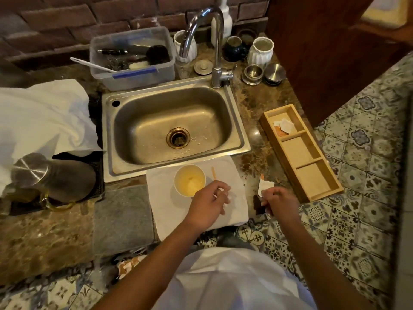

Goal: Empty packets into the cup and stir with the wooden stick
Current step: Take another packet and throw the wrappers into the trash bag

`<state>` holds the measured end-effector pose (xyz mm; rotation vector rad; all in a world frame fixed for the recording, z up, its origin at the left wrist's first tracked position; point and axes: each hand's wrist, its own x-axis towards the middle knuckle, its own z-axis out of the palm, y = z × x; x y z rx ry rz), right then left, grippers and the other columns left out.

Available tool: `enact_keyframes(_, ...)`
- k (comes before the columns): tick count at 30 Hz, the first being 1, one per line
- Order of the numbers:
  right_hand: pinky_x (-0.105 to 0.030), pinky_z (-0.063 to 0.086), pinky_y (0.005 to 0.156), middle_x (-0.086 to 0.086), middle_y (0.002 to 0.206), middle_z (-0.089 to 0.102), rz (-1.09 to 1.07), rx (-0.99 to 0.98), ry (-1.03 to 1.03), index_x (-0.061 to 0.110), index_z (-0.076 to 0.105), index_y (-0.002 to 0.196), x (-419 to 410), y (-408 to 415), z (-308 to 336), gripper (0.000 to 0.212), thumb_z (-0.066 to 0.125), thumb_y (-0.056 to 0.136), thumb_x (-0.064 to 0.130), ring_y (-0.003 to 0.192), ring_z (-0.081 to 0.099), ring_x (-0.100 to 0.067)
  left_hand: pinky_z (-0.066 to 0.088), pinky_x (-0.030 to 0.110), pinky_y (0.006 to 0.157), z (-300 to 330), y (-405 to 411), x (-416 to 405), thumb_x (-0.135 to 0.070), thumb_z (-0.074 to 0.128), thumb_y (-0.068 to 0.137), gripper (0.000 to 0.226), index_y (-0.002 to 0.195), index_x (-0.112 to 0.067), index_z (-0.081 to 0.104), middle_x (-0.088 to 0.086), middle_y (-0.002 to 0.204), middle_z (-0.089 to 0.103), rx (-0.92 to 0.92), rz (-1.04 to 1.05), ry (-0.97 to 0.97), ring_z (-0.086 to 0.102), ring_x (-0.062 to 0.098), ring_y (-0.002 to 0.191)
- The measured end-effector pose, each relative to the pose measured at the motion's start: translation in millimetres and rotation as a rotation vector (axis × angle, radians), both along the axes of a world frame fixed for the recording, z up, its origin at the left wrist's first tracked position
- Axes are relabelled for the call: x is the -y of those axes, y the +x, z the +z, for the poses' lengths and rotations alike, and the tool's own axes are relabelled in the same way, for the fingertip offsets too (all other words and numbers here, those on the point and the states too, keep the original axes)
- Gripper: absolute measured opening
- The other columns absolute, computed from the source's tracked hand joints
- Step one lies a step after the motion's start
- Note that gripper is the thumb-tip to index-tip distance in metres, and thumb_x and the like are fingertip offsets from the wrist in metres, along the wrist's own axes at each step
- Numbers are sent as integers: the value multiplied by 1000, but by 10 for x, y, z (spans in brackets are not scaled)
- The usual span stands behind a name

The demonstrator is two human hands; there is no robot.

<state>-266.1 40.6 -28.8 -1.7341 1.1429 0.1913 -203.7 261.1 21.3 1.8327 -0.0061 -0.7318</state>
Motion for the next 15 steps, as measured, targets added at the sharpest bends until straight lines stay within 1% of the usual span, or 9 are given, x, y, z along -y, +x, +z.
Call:
enact_keyframes(1,-31,53,56,-1,73,74,30,-18,-50,16,70,98,76,19,-8,11,71,91,25,59,66,-17,49,23,51,-47,50,120,-14,53,102,17,108,-24,66,7,88,73,17,-38,20,64,17,61)
enact_keyframes(3,-34,60,63,4,76,73,107,-41,-107,21,66,110,205,39,-36,21,72,91,28,64,70,-15,54,31,55,-201,146,349,-14,51,101,21,111,-28,64,0,85,71,51,-120,70,66,17,63)
enact_keyframes(5,-38,63,69,4,82,73,180,-62,-147,22,63,120,294,62,-79,33,73,90,30,69,72,-15,57,40,63,-348,254,547,-19,51,99,23,114,-32,63,-4,84,68,90,-181,125,67,18,69)
enact_keyframes(6,-39,63,71,3,86,74,220,-74,-183,22,62,123,344,73,-101,37,73,88,32,72,73,-16,56,40,66,-407,311,658,-21,51,98,25,117,-32,63,-3,86,68,114,-210,160,66,18,72)
enact_keyframes(7,-41,63,75,2,91,76,264,-94,-225,22,61,126,381,78,-136,42,74,87,34,77,74,-19,55,36,70,-444,359,764,-23,52,97,28,121,-31,63,-1,89,70,142,-241,197,66,19,76)
enact_keyframes(9,-41,61,79,-2,100,76,339,-139,-314,23,56,130,424,102,-142,47,71,88,38,88,74,-25,50,31,77,-505,451,967,-23,54,97,34,130,-27,62,3,99,74,229,-306,277,67,20,88)
enact_keyframes(10,-41,60,80,-4,102,76,380,-153,-359,25,54,131,430,104,-150,46,68,90,40,91,73,-28,50,31,80,-537,488,1057,-23,55,97,37,133,-25,61,4,104,75,271,-335,315,67,20,94)
enact_keyframes(12,-42,59,77,-8,103,75,468,-151,-435,25,50,130,434,98,-152,42,62,93,42,93,72,-33,51,33,83,-598,541,1223,-25,57,97,39,136,-26,59,2,109,74,336,-386,379,67,22,100)
enact_keyframes(15,-43,59,77,-8,101,74,581,-165,-456,25,45,131,446,103,-198,41,56,95,41,93,71,-33,50,32,83,-707,586,1412,-30,61,95,39,134,-29,58,0,116,72,391,-466,453,66,22,106)
